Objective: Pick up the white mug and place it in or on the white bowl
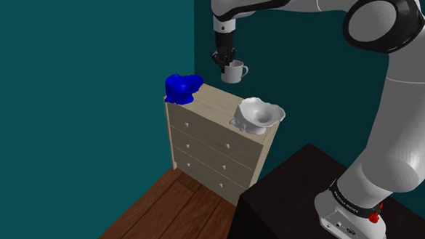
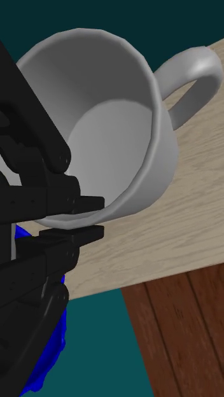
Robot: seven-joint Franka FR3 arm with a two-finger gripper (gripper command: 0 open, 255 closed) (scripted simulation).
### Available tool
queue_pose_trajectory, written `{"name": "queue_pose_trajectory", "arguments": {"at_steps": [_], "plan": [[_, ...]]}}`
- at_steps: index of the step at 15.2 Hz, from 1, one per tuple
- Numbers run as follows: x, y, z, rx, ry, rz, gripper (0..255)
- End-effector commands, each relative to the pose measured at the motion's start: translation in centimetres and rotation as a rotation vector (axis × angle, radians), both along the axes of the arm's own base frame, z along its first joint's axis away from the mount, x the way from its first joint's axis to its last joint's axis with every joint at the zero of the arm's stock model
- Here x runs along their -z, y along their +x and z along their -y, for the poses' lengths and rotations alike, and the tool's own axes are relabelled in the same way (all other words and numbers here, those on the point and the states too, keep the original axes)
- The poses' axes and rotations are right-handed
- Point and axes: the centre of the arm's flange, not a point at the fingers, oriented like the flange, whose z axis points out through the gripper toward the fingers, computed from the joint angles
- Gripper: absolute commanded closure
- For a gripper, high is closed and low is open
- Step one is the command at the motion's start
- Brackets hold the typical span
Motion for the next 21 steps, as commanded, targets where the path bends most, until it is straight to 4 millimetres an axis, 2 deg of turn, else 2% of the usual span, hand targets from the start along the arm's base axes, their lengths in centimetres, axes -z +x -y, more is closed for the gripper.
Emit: {"name": "queue_pose_trajectory", "arguments": {"at_steps": [1, 9, 21], "plan": [[-1.0, -0.1, 0.0, 0.000, 0.000, 0.000, 255], [-5.2, -0.1, 0.0, 0.000, 0.000, 0.000, 255], [-6.8, -15.8, -0.8, 0.000, 0.000, 0.000, 255]]}}
